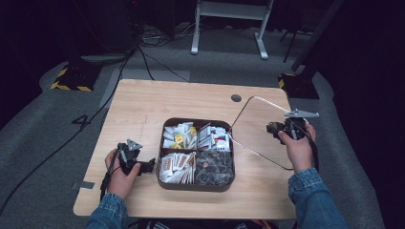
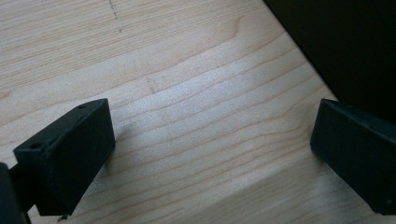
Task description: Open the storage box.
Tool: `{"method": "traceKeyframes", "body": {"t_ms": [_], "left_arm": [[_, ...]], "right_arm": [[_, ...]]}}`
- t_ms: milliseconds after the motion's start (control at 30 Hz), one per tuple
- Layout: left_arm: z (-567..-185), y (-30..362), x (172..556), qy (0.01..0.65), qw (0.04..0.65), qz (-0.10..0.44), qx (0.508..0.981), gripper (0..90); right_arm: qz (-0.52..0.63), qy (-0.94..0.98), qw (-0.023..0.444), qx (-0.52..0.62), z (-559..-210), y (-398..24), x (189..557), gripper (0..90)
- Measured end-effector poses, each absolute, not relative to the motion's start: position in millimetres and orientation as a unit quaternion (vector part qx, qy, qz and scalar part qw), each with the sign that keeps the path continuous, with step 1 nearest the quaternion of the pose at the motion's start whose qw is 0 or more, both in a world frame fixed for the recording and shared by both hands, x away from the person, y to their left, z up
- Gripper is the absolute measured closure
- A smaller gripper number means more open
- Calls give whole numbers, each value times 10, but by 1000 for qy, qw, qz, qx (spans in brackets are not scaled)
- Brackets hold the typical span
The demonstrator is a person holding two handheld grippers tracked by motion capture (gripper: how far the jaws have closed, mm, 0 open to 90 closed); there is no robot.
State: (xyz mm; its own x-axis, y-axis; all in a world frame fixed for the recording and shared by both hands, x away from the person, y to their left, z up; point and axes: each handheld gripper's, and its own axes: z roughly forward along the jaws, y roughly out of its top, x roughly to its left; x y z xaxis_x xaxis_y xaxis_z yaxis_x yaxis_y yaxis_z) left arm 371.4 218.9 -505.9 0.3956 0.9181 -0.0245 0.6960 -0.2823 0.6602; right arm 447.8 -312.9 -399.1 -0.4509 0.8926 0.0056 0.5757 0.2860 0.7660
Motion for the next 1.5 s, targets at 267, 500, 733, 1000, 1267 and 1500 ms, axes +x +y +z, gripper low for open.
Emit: {"method": "traceKeyframes", "body": {"t_ms": [267,500,733,1000,1267,1500], "left_arm": [[-5059,2187,3717,518,301,184,779,0],[-5060,2185,3719,517,302,184,779,0],[-5060,2185,3721,517,302,185,780,0],[-5060,2184,3720,517,302,184,779,0],[-5059,2173,3728,518,301,185,779,0],[-5060,2172,3728,517,301,185,779,0]], "right_arm": [[336,768,224,498,-4197,-3264,4570,590],[315,765,207,522,-4451,-3326,4662,590],[304,764,204,531,-4583,-3350,4704,589],[297,767,200,533,-4665,-3349,4709,589],[288,770,194,536,-4735,-3344,4707,588],[286,771,193,535,-4778,-3343,4709,587]]}}
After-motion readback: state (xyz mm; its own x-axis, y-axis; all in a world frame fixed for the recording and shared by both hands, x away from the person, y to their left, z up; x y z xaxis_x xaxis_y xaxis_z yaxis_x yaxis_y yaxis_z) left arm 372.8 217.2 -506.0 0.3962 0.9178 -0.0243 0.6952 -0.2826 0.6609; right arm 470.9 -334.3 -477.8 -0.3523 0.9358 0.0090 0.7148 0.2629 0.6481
